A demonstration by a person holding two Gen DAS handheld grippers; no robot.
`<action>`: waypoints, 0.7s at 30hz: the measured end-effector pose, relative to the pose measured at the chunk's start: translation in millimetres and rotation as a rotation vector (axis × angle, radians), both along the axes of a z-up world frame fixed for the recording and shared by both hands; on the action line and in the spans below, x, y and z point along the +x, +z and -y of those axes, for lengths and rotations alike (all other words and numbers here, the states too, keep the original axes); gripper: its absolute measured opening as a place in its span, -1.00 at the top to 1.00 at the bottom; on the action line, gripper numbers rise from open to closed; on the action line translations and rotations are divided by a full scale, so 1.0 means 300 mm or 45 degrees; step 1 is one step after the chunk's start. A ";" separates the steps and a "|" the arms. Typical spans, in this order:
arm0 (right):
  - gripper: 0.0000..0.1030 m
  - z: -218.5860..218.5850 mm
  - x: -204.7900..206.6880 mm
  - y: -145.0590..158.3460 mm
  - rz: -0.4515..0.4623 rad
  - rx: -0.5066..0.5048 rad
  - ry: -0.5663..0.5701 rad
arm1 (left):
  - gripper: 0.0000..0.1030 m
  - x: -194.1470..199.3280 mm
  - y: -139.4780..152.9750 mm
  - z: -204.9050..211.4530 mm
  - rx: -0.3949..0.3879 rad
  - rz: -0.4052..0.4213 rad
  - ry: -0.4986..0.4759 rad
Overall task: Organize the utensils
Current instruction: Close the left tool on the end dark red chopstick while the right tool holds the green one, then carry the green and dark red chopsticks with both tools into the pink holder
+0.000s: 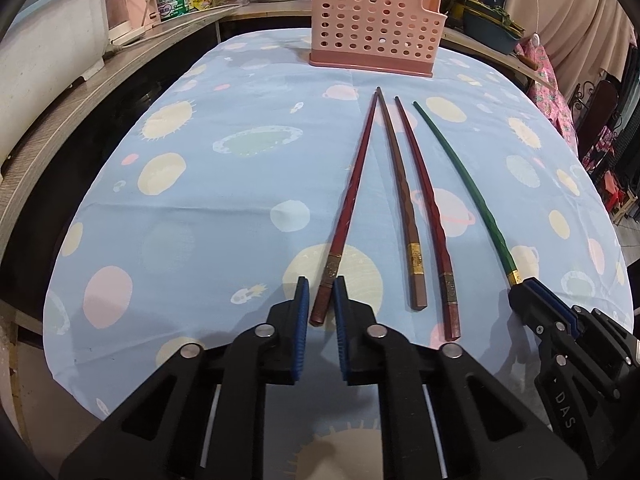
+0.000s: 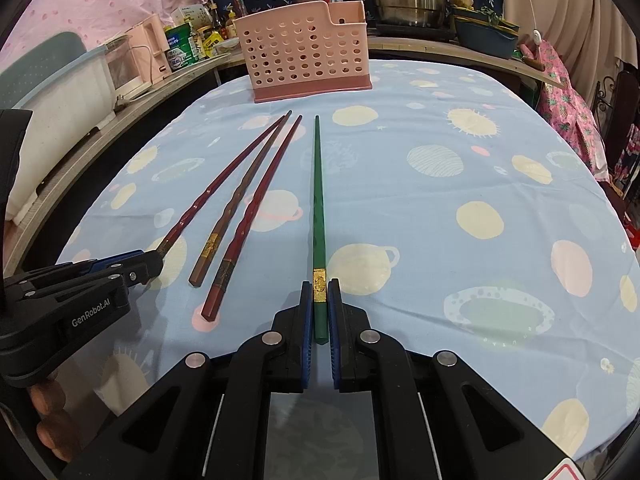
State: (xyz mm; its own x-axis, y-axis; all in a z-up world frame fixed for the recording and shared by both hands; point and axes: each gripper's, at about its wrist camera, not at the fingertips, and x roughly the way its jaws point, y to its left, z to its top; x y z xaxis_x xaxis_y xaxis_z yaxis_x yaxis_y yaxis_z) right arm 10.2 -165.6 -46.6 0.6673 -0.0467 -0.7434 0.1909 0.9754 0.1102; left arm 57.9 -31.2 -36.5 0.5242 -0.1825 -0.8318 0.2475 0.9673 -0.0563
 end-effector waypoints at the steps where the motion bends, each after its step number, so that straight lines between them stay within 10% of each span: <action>1: 0.86 0.000 0.000 0.000 0.000 0.000 0.000 | 0.79 0.001 0.000 -0.002 -0.004 -0.003 -0.001; 21: 0.87 0.019 -0.006 0.027 0.019 0.028 -0.002 | 0.84 0.009 0.029 -0.028 -0.037 -0.028 0.024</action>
